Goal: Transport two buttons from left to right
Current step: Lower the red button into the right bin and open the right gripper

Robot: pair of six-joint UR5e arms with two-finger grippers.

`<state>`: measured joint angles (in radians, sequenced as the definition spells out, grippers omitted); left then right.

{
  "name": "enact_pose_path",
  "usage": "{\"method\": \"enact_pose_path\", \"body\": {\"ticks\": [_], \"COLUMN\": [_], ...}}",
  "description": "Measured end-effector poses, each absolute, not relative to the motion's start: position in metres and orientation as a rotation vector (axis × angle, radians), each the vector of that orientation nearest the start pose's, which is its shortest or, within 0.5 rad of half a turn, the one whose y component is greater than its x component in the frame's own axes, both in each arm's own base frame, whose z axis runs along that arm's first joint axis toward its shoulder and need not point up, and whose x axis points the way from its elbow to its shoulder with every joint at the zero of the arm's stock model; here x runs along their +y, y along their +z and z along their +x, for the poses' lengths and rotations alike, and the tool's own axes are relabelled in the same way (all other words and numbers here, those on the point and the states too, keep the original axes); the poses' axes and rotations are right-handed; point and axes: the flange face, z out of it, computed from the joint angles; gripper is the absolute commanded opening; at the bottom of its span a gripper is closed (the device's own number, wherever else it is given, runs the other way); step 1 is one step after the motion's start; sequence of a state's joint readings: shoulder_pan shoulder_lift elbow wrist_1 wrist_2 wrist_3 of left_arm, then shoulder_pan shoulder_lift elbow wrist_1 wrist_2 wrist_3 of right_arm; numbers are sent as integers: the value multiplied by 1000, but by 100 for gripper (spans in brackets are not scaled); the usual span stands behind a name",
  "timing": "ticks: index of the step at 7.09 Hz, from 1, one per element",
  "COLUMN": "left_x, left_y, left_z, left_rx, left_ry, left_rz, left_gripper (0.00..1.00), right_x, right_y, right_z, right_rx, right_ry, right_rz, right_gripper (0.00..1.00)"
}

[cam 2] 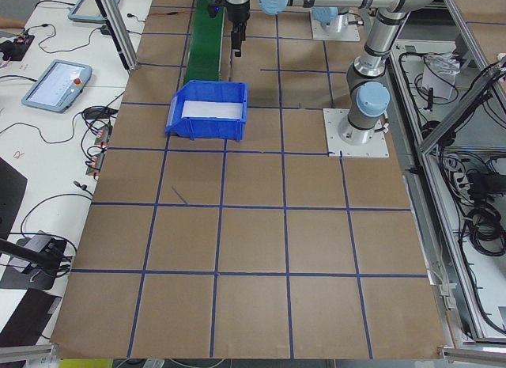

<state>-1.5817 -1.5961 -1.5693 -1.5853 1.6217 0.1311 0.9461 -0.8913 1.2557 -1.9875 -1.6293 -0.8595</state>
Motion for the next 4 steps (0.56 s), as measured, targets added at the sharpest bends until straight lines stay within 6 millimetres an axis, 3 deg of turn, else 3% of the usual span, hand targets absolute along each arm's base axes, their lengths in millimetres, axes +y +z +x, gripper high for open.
{"method": "enact_pose_path", "body": {"ticks": [2, 3, 4], "left_x": [-497, -497, -496], "left_y": [475, 476, 476], "left_z": [-134, -134, -134], "left_rx": [3085, 3085, 3085], "left_ry": [63, 62, 63], "left_rz": [222, 222, 222], "left_gripper": [100, 100, 100], "right_x": [-673, -672, -667], "right_y": [263, 274, 301], "right_z": [-330, -329, -326], "right_rx": [3208, 3217, 3230], "right_ry": [-24, -41, -65], "right_rz": [-366, -361, -357], "right_gripper": [100, 100, 100]}}
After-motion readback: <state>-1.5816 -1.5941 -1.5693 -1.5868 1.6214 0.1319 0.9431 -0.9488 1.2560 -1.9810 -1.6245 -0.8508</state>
